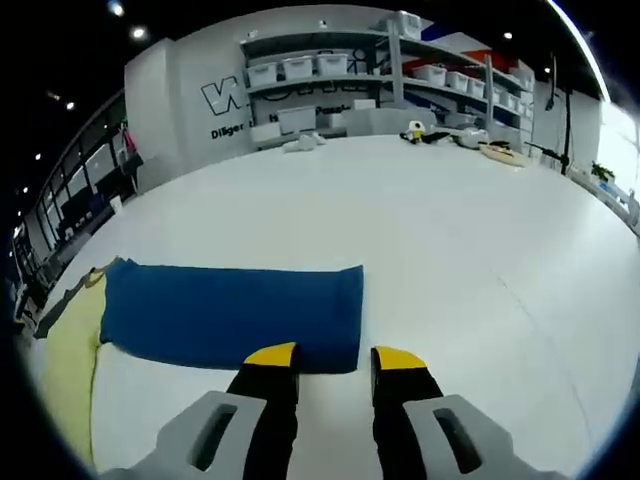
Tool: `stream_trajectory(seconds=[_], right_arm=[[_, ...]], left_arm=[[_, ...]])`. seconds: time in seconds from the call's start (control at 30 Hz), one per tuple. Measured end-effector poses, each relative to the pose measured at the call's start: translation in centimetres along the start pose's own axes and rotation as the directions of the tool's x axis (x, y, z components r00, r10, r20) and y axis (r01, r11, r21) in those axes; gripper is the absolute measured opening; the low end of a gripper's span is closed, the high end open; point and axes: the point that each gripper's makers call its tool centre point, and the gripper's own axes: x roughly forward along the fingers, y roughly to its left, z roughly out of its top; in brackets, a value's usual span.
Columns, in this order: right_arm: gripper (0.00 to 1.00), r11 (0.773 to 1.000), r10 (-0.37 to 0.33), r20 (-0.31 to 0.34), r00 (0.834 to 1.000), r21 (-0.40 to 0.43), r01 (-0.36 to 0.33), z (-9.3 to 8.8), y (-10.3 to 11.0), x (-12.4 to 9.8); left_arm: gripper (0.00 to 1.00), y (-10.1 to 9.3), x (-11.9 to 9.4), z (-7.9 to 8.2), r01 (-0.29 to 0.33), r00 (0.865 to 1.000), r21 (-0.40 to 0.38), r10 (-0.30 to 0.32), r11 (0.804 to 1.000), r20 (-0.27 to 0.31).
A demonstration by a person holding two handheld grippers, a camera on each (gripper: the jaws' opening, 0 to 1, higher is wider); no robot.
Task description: Fold the garment on the visible template until the final outline fits inside the template.
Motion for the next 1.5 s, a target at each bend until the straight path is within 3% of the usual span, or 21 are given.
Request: stream_trajectory(seconds=[0.17, 0.2, 0.43, 0.6, 0.77, 0.93, 1.07, 1.3, 1.5], right_arm=[[0.14, 0.999, -0.015, 0.000, 1.000, -0.052, 0.015, -0.2, 0.7, -0.5], [0.09, 0.993, -0.024, -0.017, 1.000, -0.118, 0.022, -0.4, 0.6, -0.6], [0.00, 0.992, 0.003, -0.036, 0.999, -0.128, -0.008, -0.2, 1.9, -0.6], [0.00, 0.990, 0.000, 0.004, 1.000, -0.139, 0.001, 1.8, 2.4, -1.0], [0.00, 0.983, 0.010, 0.073, 0.997, -0.184, 0.003, 5.4, 4.0, -1.9], [0.00, 0.960, 0.089, 0.153, 0.984, -0.276, -0.044, 10.1, 8.2, -3.1], [0.00, 0.942, 0.163, 0.188, 0.969, -0.323, -0.095, 12.5, 12.1, -3.9], [0.00, 0.900, 0.277, 0.216, 0.936, -0.399, -0.174, 14.8, 18.8, -5.1], [0.00, 0.870, 0.337, 0.213, 0.917, -0.443, -0.217, 15.2, 22.7, -5.6]], left_arm=[[0.92, -0.6, 0.3, -0.2, 0.014, 1.000, 0.020, -0.013, 1.000, -0.022], [0.92, -0.6, 0.3, -0.4, 0.015, 1.000, 0.017, -0.014, 1.000, -0.026], [0.91, -1.1, 0.0, -0.9, 0.017, 0.999, 0.013, -0.016, 1.000, -0.035], [0.92, -0.9, -0.5, -1.2, 0.003, 0.999, 0.007, -0.003, 1.000, -0.032], [0.99, -0.6, -1.0, -1.4, -0.010, 1.000, -0.012, 0.010, 1.000, -0.014], [0.99, -0.4, -1.9, -1.9, -0.032, 1.000, -0.021, 0.032, 0.999, -0.001], [0.99, -0.4, -2.7, -2.4, -0.044, 0.999, -0.026, 0.044, 0.999, 0.004], [0.99, -0.2, -4.0, -2.7, -0.060, 0.998, -0.028, 0.061, 0.998, 0.021], [0.99, -0.3, -4.8, -2.9, -0.066, 0.997, -0.027, 0.067, 0.997, 0.031]])
